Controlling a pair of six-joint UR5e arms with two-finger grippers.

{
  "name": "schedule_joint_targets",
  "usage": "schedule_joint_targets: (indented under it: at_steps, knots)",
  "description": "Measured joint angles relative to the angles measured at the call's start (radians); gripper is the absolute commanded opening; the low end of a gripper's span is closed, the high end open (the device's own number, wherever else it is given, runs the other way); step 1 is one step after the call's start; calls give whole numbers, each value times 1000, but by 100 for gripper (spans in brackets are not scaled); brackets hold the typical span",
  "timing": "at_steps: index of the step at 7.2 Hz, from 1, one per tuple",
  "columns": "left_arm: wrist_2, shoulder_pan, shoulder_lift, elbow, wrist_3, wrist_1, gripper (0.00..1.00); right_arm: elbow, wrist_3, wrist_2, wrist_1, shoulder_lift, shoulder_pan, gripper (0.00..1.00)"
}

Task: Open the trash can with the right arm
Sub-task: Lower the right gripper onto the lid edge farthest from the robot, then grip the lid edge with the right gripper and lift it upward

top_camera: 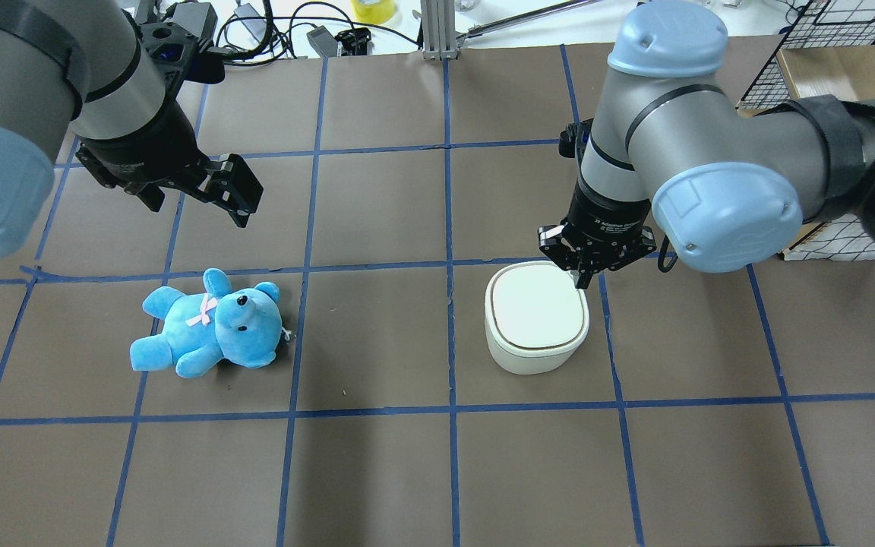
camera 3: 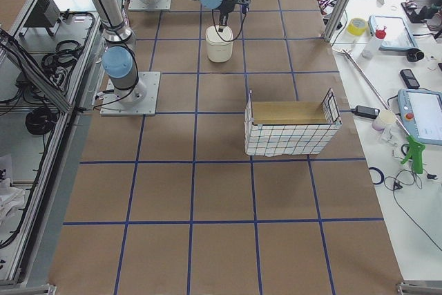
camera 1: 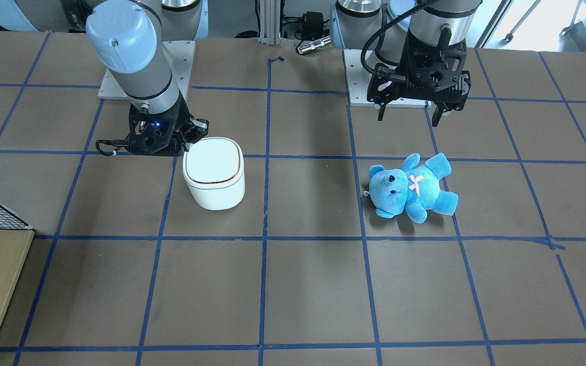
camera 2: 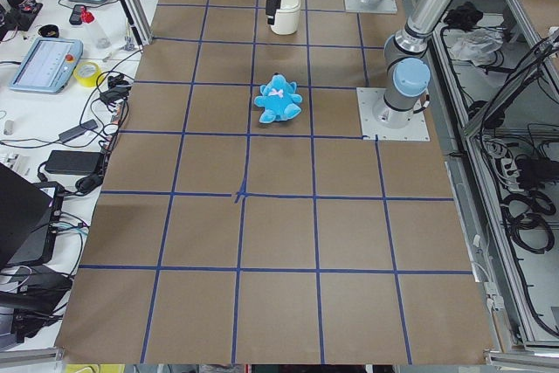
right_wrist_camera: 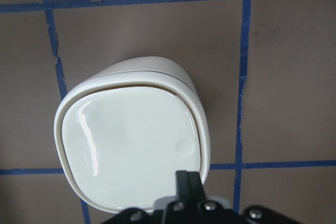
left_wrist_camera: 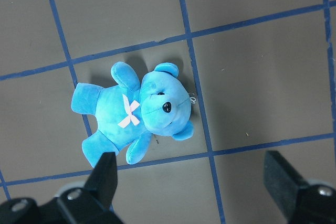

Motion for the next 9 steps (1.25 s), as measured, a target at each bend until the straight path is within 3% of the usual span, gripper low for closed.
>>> schedule_joint_targets:
  at_steps: [3, 9]
  knots:
    - [0, 0, 0, 0, 0, 0, 100, 51, -5, 12, -66, 26, 1, 3]
    - [0, 0, 0, 0, 0, 0, 100, 67, -11, 9, -73, 47, 1, 4]
